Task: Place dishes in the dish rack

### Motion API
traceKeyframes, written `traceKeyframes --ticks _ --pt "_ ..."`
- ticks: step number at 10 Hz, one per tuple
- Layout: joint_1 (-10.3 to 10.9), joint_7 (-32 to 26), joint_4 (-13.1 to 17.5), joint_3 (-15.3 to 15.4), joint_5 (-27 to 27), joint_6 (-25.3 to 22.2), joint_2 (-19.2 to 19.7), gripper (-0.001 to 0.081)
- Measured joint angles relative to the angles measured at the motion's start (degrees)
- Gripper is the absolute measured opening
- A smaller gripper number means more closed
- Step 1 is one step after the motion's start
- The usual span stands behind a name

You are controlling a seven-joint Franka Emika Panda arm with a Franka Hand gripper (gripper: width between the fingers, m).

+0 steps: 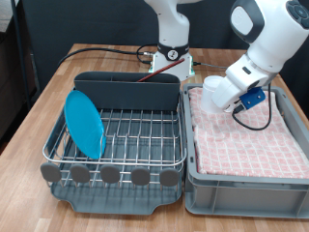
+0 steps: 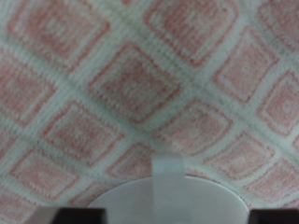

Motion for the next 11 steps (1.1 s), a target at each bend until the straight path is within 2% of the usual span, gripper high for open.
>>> traceKeyframes --ticks 2,3,4,8,11 --pt "-0.03 0.0 -0.38 -0.13 0.0 0.43 0.01 0.0118" --pt "-0.03 0.0 -0.41 -0.21 0.0 0.45 0.01 0.0118" --pt "-0.03 0.0 -0.34 -0.27 0.0 0.45 0.0 0.0072" --pt "-0.06 0.01 2.75 -0.55 0.66 -3.42 -0.69 0.0072" --pt "-0.64 -0.21 4.59 -1.53 2.61 -3.16 -2.94 0.0072"
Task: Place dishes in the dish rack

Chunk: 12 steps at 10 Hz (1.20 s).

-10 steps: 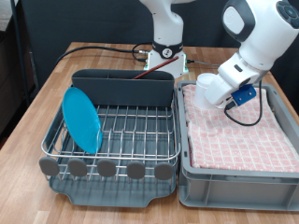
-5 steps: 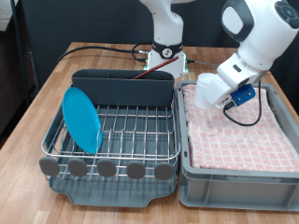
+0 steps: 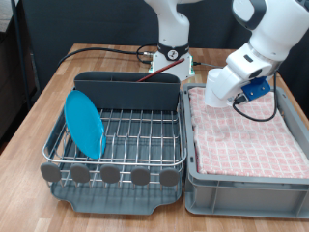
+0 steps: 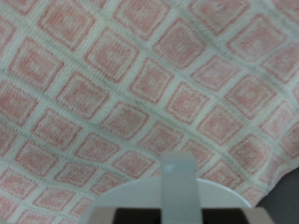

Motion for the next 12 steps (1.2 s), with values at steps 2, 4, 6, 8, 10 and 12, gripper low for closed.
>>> traceKeyframes --ticks 2,4,6,8,10,12 --pt "-0.59 -0.66 1.68 -1.36 0.55 0.01 -1.25 0.0072" --pt "-1.78 -2.1 4.62 -3.07 1.11 -0.19 -1.23 0.0072" --pt "-2.1 -2.86 5.7 -3.24 1.52 -0.5 -0.54 0.0072" --pt "-2.27 -1.82 5.79 -4.01 1.04 0.82 -0.27 0.0072" --pt "-3.18 -2.15 8.31 -5.89 1.08 0.96 1.41 0.0072" --pt "-4.4 -4.13 13.03 -7.06 1.71 -0.49 4.36 0.0072"
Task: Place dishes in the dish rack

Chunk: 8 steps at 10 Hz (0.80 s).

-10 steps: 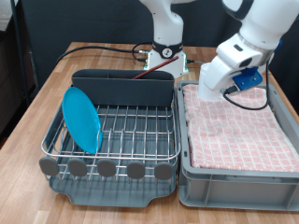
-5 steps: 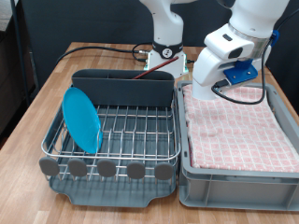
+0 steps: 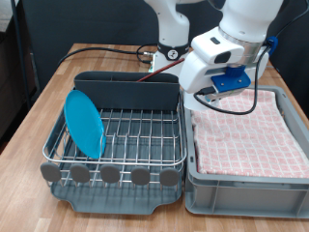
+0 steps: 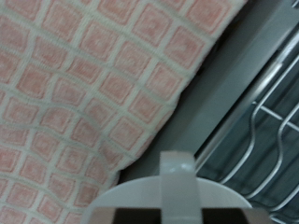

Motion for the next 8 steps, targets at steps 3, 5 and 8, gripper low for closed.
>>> traceKeyframes --ticks 3,5,8 --pt "-1.29 0.47 7.42 -1.32 1.48 0.49 4.73 0.0072" --pt "-1.52 3.7 12.48 -2.43 1.94 0.8 8.15 0.0072" --pt "-1.63 4.34 15.39 -2.59 2.38 0.09 10.5 0.0072"
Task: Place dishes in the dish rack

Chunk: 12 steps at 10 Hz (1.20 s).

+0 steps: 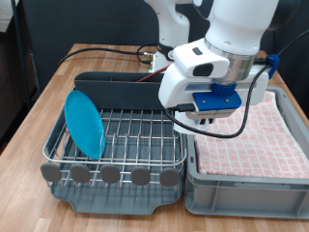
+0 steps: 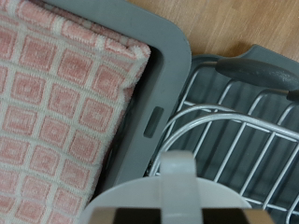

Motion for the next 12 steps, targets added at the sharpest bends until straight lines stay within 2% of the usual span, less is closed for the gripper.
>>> traceKeyframes --ticks 4,12 --pt "-0.06 0.0 1.42 -0.88 -0.27 0.24 0.29 0.0072" --pt "-0.73 2.49 9.05 -2.85 0.58 0.88 6.27 0.0072"
